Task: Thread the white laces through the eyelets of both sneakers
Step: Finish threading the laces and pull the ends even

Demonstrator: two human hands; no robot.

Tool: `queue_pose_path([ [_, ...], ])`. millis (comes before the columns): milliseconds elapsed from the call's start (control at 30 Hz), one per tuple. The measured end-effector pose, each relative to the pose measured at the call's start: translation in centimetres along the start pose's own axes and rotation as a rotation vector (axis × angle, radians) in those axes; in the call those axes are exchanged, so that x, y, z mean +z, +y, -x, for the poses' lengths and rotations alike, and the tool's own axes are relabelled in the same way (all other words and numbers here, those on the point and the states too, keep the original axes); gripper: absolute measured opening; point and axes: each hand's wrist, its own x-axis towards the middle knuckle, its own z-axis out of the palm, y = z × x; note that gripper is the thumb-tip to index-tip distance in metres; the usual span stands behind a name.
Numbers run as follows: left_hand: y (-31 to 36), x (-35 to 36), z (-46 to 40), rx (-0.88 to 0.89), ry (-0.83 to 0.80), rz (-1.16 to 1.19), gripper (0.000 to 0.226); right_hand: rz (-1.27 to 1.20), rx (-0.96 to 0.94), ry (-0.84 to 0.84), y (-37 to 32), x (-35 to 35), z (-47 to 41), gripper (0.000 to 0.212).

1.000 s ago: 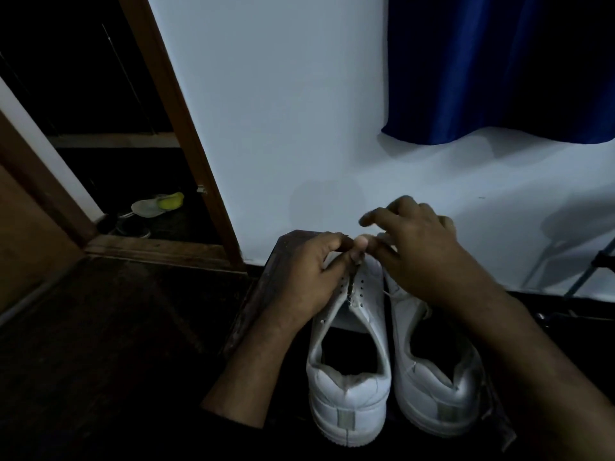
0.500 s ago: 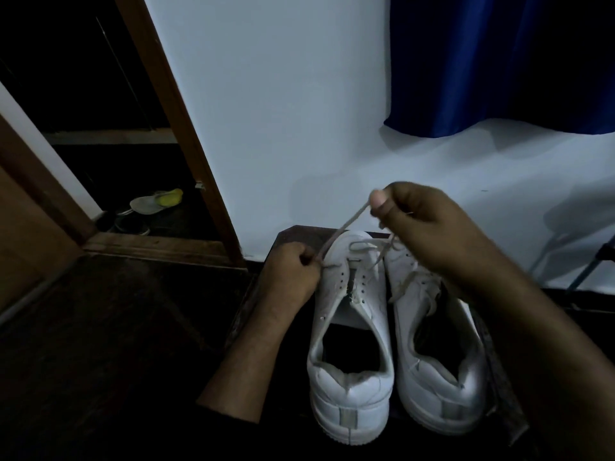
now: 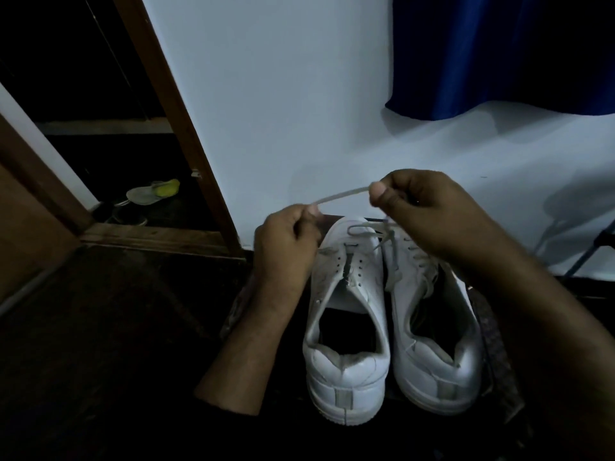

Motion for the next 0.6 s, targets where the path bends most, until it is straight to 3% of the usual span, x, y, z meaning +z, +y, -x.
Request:
queue_pose_path([
  [100,-2.2,-0.6,-0.4,-0.258,-0.044,-0.217,0.028,-0.123,0.024,0.045,-0.3,-0.4,0.1,0.030],
  [167,-2.9,-0.7,-0.5,-0.215,-0.137,-0.384,0.017,-0.143,0.011,0.032,-0.5,0.0,0.2,0.025],
  [200,-2.6,-0.6,-0.4,-0.152,-0.152,-0.327,0.011,-0.114,0.003,0.013,-0.5,0.2,0.2,0.024],
  [300,-0.2,-0.4,0.0,0.046,-0.157,0.101,0.029,0.131,-0.047,-0.026,-0.1,1.3,0.1,0.023],
  [367,1.4,-0.4,0.6,0.136,-0.261,0.270,0.029,0.294,-0.066,-0.023,0.3,2.0,0.0,0.025],
  [467,1.7,-0.5,0.9,0.174,-0.336,0.258,0.019,0.355,-0.061,-0.099,0.5,2.2,-0.2,0.026],
  [600,0.2,-1.2,-0.1,0.085,-0.124,0.130,0.015,0.257,-0.012,-0.120,0.4,0.5,-0.2,0.021],
])
